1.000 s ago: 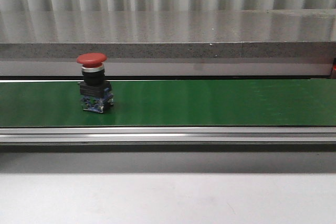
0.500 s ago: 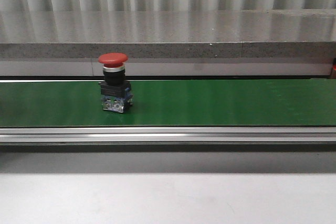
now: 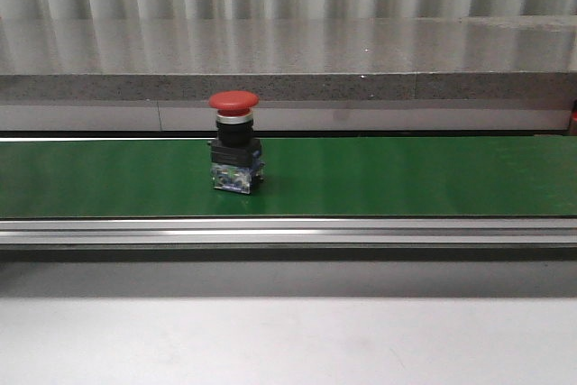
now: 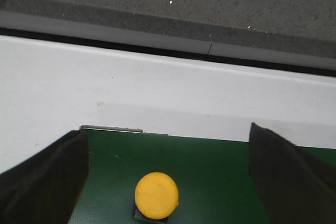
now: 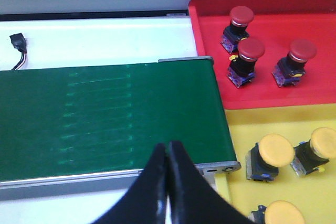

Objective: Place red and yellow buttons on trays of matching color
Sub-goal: 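Set the yellow button on the green belt and open the left gripper, then lower the right gripper onto the red button at the belt's end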

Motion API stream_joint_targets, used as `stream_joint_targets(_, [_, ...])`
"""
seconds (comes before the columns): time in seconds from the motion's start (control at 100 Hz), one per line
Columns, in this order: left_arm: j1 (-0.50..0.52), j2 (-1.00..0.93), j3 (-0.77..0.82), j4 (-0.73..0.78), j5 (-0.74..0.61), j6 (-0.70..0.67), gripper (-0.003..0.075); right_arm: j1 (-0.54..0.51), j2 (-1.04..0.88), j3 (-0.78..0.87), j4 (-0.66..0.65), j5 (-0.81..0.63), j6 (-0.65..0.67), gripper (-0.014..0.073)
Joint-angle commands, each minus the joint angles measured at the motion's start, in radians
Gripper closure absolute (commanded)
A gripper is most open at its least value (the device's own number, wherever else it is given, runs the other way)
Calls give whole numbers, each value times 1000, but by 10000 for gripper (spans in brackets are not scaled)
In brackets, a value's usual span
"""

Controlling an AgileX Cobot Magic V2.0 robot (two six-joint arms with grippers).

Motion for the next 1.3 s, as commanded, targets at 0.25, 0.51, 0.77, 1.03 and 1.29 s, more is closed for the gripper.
stream_joint_targets(0.25, [-7,-320,241,-15,-50,34,230,1,-2,-25,-14,-61,-8,661])
stream_joint_targets(0.51, [-7,-499,399,-17,-51,34,477,1,-2,-25,-14,-61,-8,661])
stream_joint_targets(0.77, [-7,-525,408,-10,-62,36,739,1,-2,-25,-14,-62,-8,661])
stream_joint_targets(1.03, [-7,-525,408,-10,-68,36,740,1,-2,-25,-14,-57,-8,644])
stream_joint_targets(1.29, [-7,-525,408,-10,-68,36,740,1,-2,-25,-10,-29,-8,106])
